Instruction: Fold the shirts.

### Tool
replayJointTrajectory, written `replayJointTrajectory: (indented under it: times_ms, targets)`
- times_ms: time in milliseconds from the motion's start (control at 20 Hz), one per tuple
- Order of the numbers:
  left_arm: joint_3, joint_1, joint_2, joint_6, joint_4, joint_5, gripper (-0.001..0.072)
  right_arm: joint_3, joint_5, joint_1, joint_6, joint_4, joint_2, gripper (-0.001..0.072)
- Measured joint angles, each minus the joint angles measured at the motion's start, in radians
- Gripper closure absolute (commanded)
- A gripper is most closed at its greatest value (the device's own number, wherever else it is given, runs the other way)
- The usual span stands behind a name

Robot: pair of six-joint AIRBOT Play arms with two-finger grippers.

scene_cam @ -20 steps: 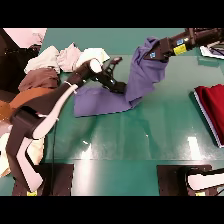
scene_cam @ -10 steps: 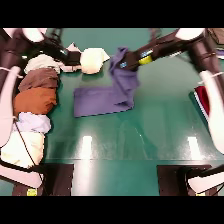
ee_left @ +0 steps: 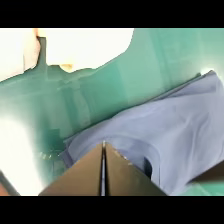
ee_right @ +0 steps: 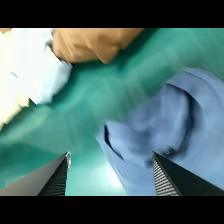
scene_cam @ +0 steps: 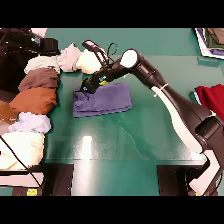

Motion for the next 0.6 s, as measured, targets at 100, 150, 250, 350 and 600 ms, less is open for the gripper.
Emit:
replayJointTrajectory:
  times_ms: [100,150,250,350,600]
  targets:
    - [0.0,0.001,0.009,0.007,-0.001,-0.028,0.0683,-0.052,0.05,-0.06,0.011,-0.058,0.059,0.0146]
    - [0.0,0.002,0.011,0.01,0.001,-0.041,0.0683,-0.094,0.079,-0.098,0.021,-0.083,0.09,0.0145]
    - [0.0,0.004,0.015,0.013,0.0,-0.066,0.0683,-0.209,0.117,-0.198,0.052,-0.109,0.161,0.0129]
    - [0.0,0.003,0.017,0.014,-0.001,-0.083,0.0683,-0.333,0.128,-0.304,0.082,-0.127,0.209,-0.0004]
    - [0.0,0.004,0.018,0.016,-0.018,-0.096,0.0683,-0.573,0.108,-0.508,0.106,0.002,0.212,0.0002]
